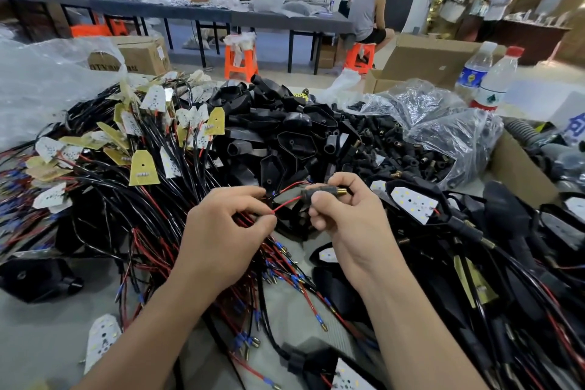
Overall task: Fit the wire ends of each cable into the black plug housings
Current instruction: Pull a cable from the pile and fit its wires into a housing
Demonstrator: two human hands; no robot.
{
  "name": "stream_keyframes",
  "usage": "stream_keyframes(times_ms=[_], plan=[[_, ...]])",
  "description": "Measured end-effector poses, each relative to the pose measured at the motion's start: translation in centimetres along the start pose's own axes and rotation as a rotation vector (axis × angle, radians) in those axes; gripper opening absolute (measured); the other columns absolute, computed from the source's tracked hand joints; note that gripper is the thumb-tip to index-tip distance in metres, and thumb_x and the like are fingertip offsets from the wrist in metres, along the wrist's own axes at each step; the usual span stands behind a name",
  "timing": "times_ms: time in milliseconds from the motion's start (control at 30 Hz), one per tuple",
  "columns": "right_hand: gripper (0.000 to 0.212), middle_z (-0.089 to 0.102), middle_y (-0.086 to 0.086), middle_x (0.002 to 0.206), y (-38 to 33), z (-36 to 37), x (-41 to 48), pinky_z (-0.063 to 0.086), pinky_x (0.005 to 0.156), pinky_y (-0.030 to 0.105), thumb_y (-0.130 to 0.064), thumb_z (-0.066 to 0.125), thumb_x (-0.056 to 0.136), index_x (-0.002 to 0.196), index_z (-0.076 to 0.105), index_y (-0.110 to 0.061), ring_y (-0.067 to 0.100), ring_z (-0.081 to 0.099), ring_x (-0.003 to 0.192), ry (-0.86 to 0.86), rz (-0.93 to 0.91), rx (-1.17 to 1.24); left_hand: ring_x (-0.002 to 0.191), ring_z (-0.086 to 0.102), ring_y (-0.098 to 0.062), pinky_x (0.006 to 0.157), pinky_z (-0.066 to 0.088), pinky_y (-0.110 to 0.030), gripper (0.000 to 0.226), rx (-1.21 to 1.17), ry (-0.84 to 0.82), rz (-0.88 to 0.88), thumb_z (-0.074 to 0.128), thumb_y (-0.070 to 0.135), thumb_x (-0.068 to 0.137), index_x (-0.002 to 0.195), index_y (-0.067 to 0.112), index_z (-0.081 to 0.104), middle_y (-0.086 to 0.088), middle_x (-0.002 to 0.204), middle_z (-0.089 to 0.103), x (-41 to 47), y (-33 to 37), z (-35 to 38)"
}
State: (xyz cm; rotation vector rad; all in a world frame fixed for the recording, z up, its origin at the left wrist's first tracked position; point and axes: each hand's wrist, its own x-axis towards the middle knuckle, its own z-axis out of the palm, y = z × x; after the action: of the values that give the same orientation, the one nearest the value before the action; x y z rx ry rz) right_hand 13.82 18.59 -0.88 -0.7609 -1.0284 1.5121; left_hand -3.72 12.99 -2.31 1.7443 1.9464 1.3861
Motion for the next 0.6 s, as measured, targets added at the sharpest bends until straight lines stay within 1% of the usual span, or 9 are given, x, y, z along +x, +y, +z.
stream_keyframes(times_ms=[67,200,267,333,367,400,467,533,600], plan=[[0.032,0.070,0.012,0.077,0.0,0.0,-0.1,0.043,0.047,0.022,0.021,0.059,0.087,0.093,0.053,-0.010,0.016,0.055,0.054,-0.032,-0.006,-0.048,0.108,0.058,0.016,0.088,0.031,0.005,0.029,-0.037,0.002,-0.001,0.088,0.022,0.076,0.068,0.047,0.076,0.034,0.097,0.070,-0.1,0.1,0.3],[0.030,0.066,0.028,0.077,0.5,0.7,-0.7,0.043,0.049,0.026,0.012,0.065,0.076,0.081,0.063,-0.018,0.024,0.051,0.058,-0.144,-0.021,-0.249,0.106,0.062,0.008,0.089,0.039,-0.002,0.025,-0.046,-0.004,0.079,0.091,0.016,0.074,0.075,0.039,0.080,0.031,0.091,0.072,-0.3,0.2,0.8],[0.037,0.065,0.024,0.071,0.5,0.7,-0.6,0.043,0.049,0.025,0.013,0.065,0.077,0.074,0.068,-0.024,0.022,0.051,0.055,-0.125,-0.029,-0.237,0.106,0.062,0.009,0.091,0.042,-0.005,0.024,-0.051,0.003,0.059,0.092,0.023,0.073,0.086,0.040,0.082,0.031,0.094,0.071,-0.3,0.1,0.7],[0.043,0.065,0.014,0.067,0.3,0.6,-0.6,0.043,0.047,0.023,0.015,0.066,0.081,0.070,0.071,-0.026,0.017,0.051,0.051,-0.100,-0.028,-0.217,0.107,0.061,0.013,0.092,0.044,-0.006,0.039,-0.080,-0.006,0.035,0.090,0.038,0.071,0.106,0.049,0.077,0.033,0.102,0.070,-0.5,0.3,0.4],[0.041,0.064,0.011,0.065,0.3,0.5,-0.6,0.043,0.047,0.023,0.013,0.067,0.083,0.071,0.072,-0.025,0.016,0.051,0.051,-0.099,-0.027,-0.230,0.106,0.062,0.013,0.092,0.045,-0.006,0.047,-0.108,-0.028,0.036,0.087,0.042,0.071,0.114,0.053,0.073,0.034,0.105,0.070,-0.5,0.5,0.4],[0.036,0.063,0.010,0.064,0.3,0.7,-0.7,0.043,0.047,0.024,0.010,0.068,0.085,0.073,0.072,-0.023,0.017,0.051,0.052,-0.100,-0.023,-0.255,0.103,0.064,0.012,0.090,0.046,-0.007,0.050,-0.145,-0.054,0.041,0.085,0.040,0.072,0.118,0.055,0.070,0.034,0.104,0.072,-0.6,0.7,0.5],[0.021,0.063,0.011,0.066,0.4,1.1,-0.8,0.045,0.049,0.025,-0.001,0.064,0.095,0.083,0.074,-0.015,0.020,0.054,0.057,-0.086,-0.010,-0.295,0.088,0.071,0.004,0.080,0.050,-0.009,0.046,-0.228,-0.065,0.034,0.086,0.023,0.076,0.107,0.055,0.075,0.027,0.091,0.076,-0.5,0.7,0.8],[0.027,0.069,0.014,0.075,0.6,1.2,-0.8,0.050,0.052,0.026,-0.008,0.050,0.104,0.094,0.075,-0.007,0.021,0.061,0.061,-0.069,0.031,-0.276,0.079,0.074,-0.002,0.073,0.053,-0.012,0.050,-0.309,-0.034,-0.034,0.087,0.006,0.078,0.093,0.053,0.078,0.019,0.082,0.078,-0.1,0.2,1.1],[0.032,0.074,0.017,0.086,0.4,1.3,-0.7,0.055,0.056,0.025,-0.007,0.043,0.107,0.102,0.074,-0.004,0.019,0.067,0.063,-0.065,0.076,-0.207,0.079,0.075,-0.004,0.073,0.055,-0.015,0.049,-0.345,-0.016,-0.065,0.086,0.002,0.079,0.089,0.050,0.079,0.016,0.082,0.079,0.2,-0.3,1.2]])
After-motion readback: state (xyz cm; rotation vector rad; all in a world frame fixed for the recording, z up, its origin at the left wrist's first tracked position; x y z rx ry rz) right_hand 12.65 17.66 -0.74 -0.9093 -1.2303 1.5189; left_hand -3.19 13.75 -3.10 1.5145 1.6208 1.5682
